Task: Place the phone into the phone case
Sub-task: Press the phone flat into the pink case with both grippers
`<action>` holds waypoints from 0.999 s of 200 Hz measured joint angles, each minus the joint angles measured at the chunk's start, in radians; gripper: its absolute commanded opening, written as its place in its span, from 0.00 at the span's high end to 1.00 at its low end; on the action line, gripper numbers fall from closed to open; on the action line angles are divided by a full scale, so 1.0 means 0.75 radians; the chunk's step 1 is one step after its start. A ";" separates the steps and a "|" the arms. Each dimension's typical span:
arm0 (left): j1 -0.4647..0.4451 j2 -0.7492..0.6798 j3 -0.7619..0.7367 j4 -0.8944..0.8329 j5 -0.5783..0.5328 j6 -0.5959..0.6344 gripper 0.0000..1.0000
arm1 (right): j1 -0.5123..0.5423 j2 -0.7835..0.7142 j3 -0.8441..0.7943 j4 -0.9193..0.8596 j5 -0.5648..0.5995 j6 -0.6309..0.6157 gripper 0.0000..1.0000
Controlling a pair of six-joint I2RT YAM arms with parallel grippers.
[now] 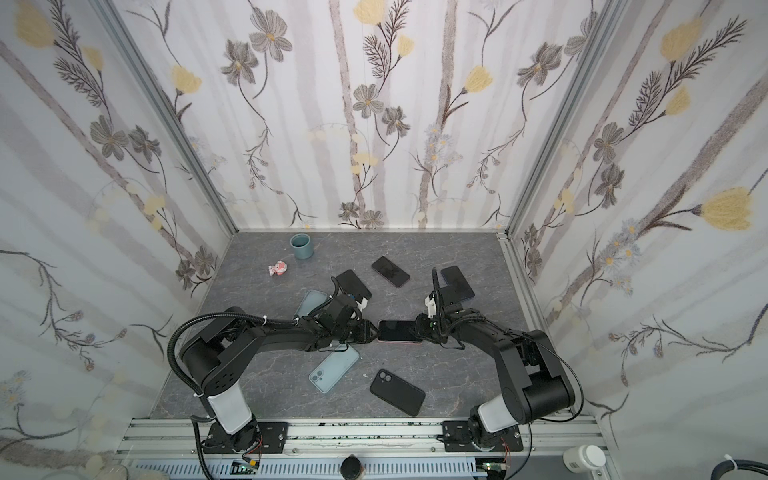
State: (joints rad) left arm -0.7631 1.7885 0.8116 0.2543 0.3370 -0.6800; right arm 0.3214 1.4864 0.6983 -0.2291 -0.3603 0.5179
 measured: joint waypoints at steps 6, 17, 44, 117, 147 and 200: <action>0.000 -0.002 0.000 -0.005 -0.001 0.000 0.63 | 0.002 -0.010 0.006 -0.015 0.019 -0.001 0.48; 0.000 -0.006 0.000 -0.013 -0.001 0.002 0.63 | 0.005 -0.028 0.016 -0.046 0.049 -0.004 0.45; 0.000 -0.008 0.018 -0.044 -0.006 0.027 0.63 | 0.005 -0.070 0.032 -0.105 0.095 -0.012 0.40; 0.000 0.032 0.135 -0.096 -0.015 0.064 0.66 | -0.040 -0.140 0.002 -0.174 0.140 -0.045 0.64; 0.000 0.045 0.139 -0.116 -0.016 0.069 0.68 | -0.046 -0.136 -0.023 -0.168 0.107 -0.052 0.71; 0.000 0.063 0.128 -0.124 -0.010 0.068 0.68 | -0.046 -0.091 -0.060 -0.112 0.021 -0.054 0.79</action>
State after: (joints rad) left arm -0.7631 1.8355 0.9077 0.1612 0.3294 -0.6289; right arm 0.2867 1.4181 0.6533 -0.3130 -0.3447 0.4774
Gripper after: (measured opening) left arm 0.317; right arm 0.218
